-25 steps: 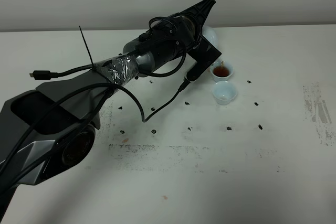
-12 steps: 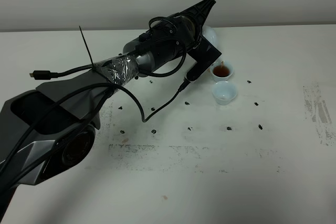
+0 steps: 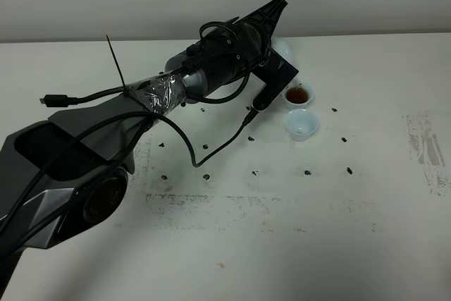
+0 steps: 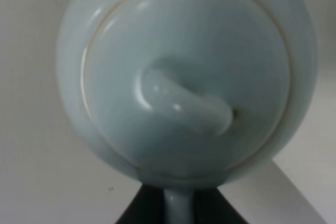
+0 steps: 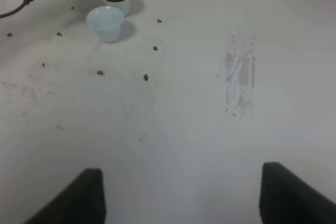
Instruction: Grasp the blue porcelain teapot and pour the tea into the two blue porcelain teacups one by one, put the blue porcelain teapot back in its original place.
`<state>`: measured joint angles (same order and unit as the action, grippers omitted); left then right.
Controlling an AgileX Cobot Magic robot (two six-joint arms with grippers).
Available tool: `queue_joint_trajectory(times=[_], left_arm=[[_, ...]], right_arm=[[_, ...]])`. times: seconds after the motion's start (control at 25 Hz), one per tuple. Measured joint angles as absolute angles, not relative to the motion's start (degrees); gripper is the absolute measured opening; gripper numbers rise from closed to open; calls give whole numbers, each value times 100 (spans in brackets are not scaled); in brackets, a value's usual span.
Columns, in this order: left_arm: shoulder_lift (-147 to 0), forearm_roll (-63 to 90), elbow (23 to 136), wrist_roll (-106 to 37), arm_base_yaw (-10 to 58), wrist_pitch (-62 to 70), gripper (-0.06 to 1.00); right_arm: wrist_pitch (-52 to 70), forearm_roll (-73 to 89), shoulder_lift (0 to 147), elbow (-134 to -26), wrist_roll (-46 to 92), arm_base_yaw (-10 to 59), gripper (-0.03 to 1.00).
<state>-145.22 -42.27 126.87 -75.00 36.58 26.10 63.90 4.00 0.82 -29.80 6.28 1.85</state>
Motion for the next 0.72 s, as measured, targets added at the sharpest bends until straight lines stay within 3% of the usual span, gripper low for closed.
queue_joint_trajectory(times=[0.28,0.72], left_arm=[[-14345,-4036,12687,-6584,3658,3198,5],[-13455,-2827,12699,-3659,3630,5760,5]], right_arm=[[6390,400,82,-2980,628,185,59],[6390,400,82,-2980,628,185,59]])
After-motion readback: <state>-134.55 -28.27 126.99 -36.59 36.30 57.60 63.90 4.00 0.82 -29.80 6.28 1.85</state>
